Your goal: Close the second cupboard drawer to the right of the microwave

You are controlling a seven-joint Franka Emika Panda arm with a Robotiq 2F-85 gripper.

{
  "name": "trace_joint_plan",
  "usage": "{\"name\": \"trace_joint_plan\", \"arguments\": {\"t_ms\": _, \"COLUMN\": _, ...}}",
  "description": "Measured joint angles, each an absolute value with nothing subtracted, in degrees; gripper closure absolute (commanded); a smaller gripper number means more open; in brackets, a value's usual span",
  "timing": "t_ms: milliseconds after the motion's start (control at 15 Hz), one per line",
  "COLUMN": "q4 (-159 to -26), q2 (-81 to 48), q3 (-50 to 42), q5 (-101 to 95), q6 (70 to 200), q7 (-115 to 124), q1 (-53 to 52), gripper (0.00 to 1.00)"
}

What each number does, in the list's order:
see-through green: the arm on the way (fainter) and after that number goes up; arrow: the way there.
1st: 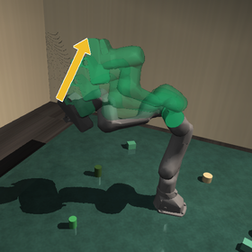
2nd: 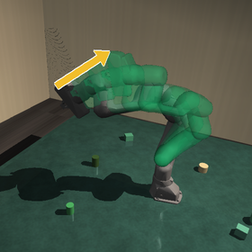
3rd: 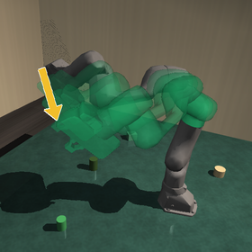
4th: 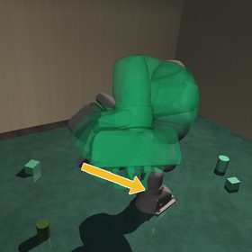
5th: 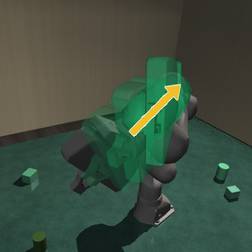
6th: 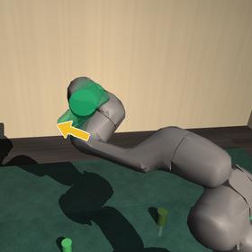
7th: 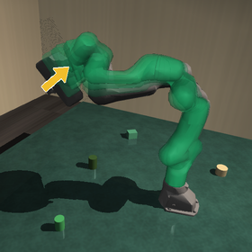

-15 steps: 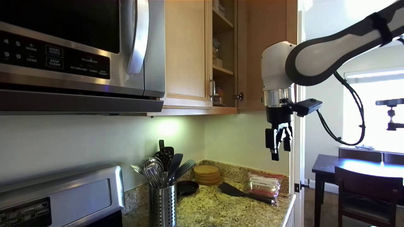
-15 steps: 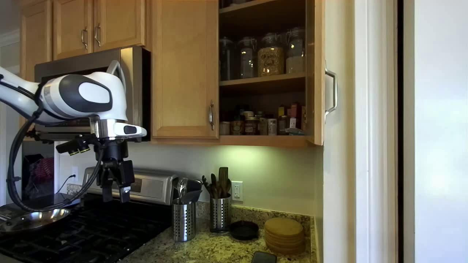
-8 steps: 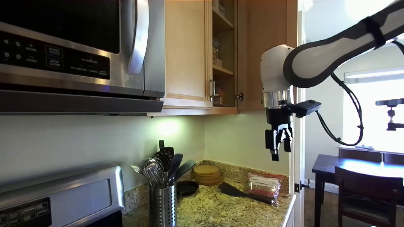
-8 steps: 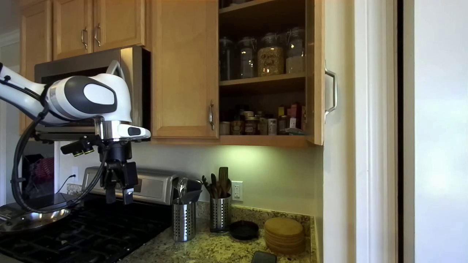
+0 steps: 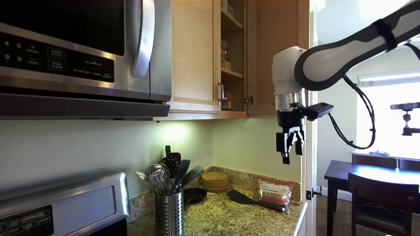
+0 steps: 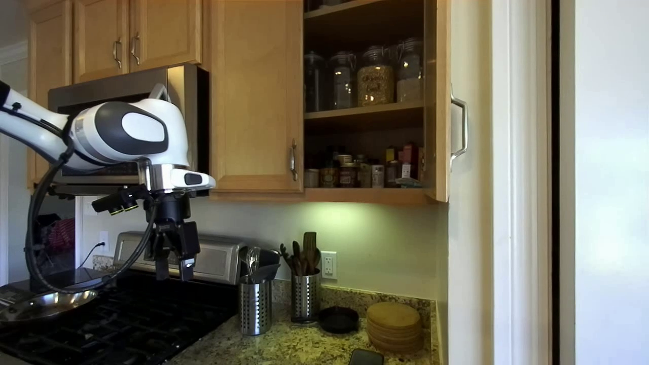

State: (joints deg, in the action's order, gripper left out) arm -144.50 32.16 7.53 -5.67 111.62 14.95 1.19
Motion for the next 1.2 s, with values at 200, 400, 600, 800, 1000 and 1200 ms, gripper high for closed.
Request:
{"name": "trace_joint_plan", "arguments": {"t_ms": 200, "q4": -144.14, "q2": 32.16, "q3": 5.82, "q5": -8.55, "q6": 111.62, "q7": 13.57, "q1": 1.88, "gripper": 0.00}}
{"name": "trace_joint_plan", "arguments": {"t_ms": 400, "q4": -144.07, "q2": 32.05, "q3": 4.12, "q5": -12.07, "q6": 111.62, "q7": 13.34, "q1": 3.47, "gripper": 0.00}}
{"name": "trace_joint_plan", "arguments": {"t_ms": 600, "q4": -144.00, "q2": 31.40, "q3": 2.83, "q5": -15.41, "q6": 111.98, "q7": 13.77, "q1": 6.45, "gripper": 0.00}}
{"name": "trace_joint_plan", "arguments": {"t_ms": 800, "q4": -143.49, "q2": 29.47, "q3": 0.86, "q5": -16.23, "q6": 112.58, "q7": 13.52, "q1": 8.58, "gripper": 0.00}}
{"name": "trace_joint_plan", "arguments": {"t_ms": 1000, "q4": -141.82, "q2": 26.71, "q3": -2.43, "q5": -16.02, "q6": 112.66, "q7": 11.43, "q1": 8.71, "gripper": 0.00}}
{"name": "trace_joint_plan", "arguments": {"t_ms": 1200, "q4": -140.05, "q2": 24.32, "q3": -4.48, "q5": -15.57, "q6": 113.81, "q7": 10.30, "q1": 8.72, "gripper": 0.00}}
